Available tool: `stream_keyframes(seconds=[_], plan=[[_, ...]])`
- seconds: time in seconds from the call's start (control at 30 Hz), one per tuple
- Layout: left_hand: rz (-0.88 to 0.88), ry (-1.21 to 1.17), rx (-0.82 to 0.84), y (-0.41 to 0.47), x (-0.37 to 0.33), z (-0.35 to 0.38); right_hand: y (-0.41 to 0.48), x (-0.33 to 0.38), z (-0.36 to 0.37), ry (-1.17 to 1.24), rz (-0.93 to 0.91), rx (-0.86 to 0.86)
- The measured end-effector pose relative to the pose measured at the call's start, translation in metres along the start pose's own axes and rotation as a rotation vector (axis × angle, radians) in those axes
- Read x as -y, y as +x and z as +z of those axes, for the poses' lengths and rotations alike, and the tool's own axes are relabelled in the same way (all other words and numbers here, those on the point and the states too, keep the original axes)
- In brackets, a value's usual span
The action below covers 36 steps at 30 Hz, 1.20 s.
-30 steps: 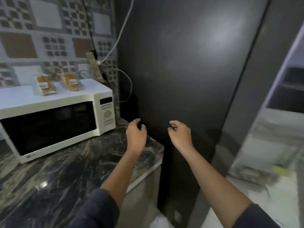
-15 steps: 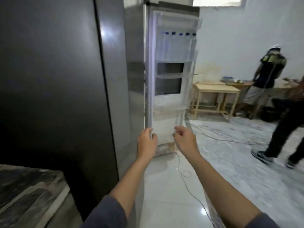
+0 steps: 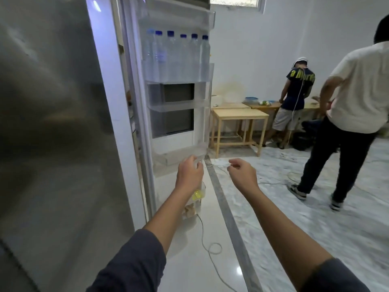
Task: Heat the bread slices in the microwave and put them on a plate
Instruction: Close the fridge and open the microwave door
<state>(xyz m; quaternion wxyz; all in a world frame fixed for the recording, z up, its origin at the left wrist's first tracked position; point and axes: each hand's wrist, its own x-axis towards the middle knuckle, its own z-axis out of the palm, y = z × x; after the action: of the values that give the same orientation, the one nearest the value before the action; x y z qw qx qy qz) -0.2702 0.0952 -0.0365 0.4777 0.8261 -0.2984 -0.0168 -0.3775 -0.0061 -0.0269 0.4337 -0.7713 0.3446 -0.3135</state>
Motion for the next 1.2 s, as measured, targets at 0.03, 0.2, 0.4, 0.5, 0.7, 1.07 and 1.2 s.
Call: stream_keyframes(seconds=[0.03, 0.2, 0.4, 0.5, 0.7, 1.07, 1.2], plan=[[0.005, 0.015, 0.003, 0.026, 0.002, 0.006, 0.024, -0.002, 0.006, 0.003, 0.013, -0.001], [0.020, 0.056, 0.012, 0.135, 0.006, 0.044, 0.127, -0.023, 0.023, -0.020, 0.053, -0.023], [0.082, 0.059, 0.032, 0.244, -0.004, 0.107, 0.252, -0.046, 0.028, -0.017, 0.043, -0.024], [0.099, 0.062, 0.015, 0.297, -0.008, 0.143, 0.319, -0.060, 0.030, -0.008, 0.009, 0.002], [0.094, 0.037, -0.056, 0.416, -0.028, 0.215, 0.476, -0.083, 0.032, -0.002, -0.060, 0.063], [0.413, 0.390, -0.341, 0.599, -0.052, 0.266, 0.700, -0.079, 0.107, 0.155, -0.193, 0.282], [0.538, 0.739, -0.525, 0.652, -0.053, 0.265, 0.769, -0.047, 0.141, 0.231, -0.228, 0.365]])
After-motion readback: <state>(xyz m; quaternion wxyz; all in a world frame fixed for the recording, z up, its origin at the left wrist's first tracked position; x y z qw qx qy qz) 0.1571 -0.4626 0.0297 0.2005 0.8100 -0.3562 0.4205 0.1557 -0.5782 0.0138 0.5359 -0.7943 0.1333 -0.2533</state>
